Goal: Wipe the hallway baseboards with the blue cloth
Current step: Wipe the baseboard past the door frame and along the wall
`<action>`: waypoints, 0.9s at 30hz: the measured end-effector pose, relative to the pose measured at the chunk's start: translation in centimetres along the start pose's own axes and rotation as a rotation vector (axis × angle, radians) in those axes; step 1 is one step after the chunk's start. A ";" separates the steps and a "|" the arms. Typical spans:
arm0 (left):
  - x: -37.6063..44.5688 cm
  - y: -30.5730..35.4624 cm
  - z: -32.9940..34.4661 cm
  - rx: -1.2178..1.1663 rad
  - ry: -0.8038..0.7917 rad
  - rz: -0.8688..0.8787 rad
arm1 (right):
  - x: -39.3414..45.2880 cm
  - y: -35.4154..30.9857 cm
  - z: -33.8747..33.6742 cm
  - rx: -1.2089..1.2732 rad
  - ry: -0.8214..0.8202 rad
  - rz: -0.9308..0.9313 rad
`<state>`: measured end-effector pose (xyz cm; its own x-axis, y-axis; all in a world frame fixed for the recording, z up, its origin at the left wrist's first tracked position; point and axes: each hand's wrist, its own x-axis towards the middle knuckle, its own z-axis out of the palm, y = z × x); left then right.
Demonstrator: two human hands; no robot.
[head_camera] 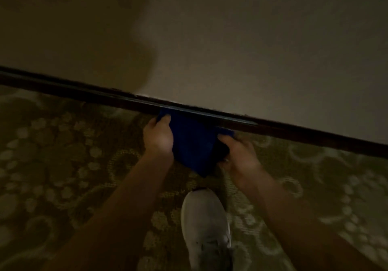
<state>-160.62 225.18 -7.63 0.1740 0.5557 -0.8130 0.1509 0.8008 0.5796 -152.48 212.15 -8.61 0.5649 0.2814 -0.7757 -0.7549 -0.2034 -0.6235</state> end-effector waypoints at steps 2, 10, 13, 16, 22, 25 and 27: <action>1.4 -0.7 0.2 -0.029 0.019 0.061 | 0.7 1.1 0.4 0.115 0.025 0.003; 1.7 -2.5 3.0 -0.080 0.145 0.233 | -0.1 0.6 -1.2 0.118 -0.028 -0.107; 2.0 -2.6 3.6 -0.054 0.179 0.218 | 0.1 0.1 -1.6 0.132 -0.040 -0.104; 2.2 -2.6 4.1 -0.032 0.201 0.179 | 0.1 -0.4 -1.9 0.116 -0.044 -0.116; 0.0 -5.0 7.5 0.052 -0.009 -0.018 | 0.4 -2.0 -6.0 0.181 0.236 -0.207; 0.3 -3.2 6.3 0.073 0.058 -0.009 | 0.3 -1.7 -5.5 0.159 0.190 -0.187; 1.7 -1.6 5.0 0.039 0.100 0.017 | 0.1 -1.0 -3.4 0.122 0.052 -0.173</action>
<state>-155.73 223.68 -9.66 0.0790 0.5900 -0.8035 0.1866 0.7830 0.5933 -150.55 209.20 -8.43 0.7033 0.2528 -0.6644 -0.6784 -0.0403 -0.7335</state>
